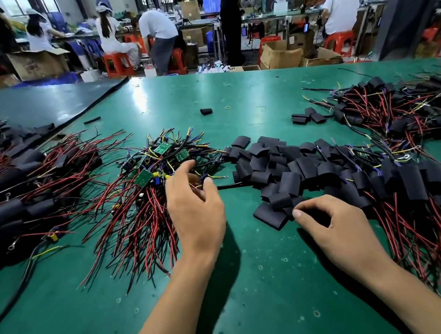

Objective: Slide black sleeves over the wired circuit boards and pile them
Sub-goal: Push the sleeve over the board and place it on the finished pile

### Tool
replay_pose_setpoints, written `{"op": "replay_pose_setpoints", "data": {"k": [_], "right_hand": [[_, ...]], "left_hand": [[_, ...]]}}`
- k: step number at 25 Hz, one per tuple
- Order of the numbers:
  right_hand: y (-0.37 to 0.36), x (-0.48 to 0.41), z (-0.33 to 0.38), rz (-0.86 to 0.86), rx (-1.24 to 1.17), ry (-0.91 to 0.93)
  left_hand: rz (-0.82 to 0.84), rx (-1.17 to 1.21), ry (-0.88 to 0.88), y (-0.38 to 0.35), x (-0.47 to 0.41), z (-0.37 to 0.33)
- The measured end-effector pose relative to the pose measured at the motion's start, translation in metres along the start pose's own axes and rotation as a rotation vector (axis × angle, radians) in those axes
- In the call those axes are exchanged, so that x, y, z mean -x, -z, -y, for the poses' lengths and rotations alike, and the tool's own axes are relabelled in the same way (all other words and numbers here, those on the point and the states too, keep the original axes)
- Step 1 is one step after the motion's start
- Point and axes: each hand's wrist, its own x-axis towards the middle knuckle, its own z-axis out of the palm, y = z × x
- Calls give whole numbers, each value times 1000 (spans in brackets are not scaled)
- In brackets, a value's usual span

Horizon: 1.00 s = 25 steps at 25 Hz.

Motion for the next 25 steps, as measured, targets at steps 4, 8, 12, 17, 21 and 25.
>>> {"op": "replay_pose_setpoints", "data": {"k": [4,8,12,17,21,25], "right_hand": [[-16,6,9,49,291,268],[-32,12,20,24,359,520],[-65,-6,43,20,173,473],[-110,-20,71,98,23,319],[-106,-21,63,80,-19,261],[-101,-22,59,-25,-117,154]], "left_hand": [[-75,-23,48,4,-6,11],[-145,24,-128,3,-6,5],[-266,-189,-300,12,-11,3],[-144,-364,151,28,-33,28],[-143,-289,35,24,-27,29],[-98,-272,-162,10,-11,14]]}}
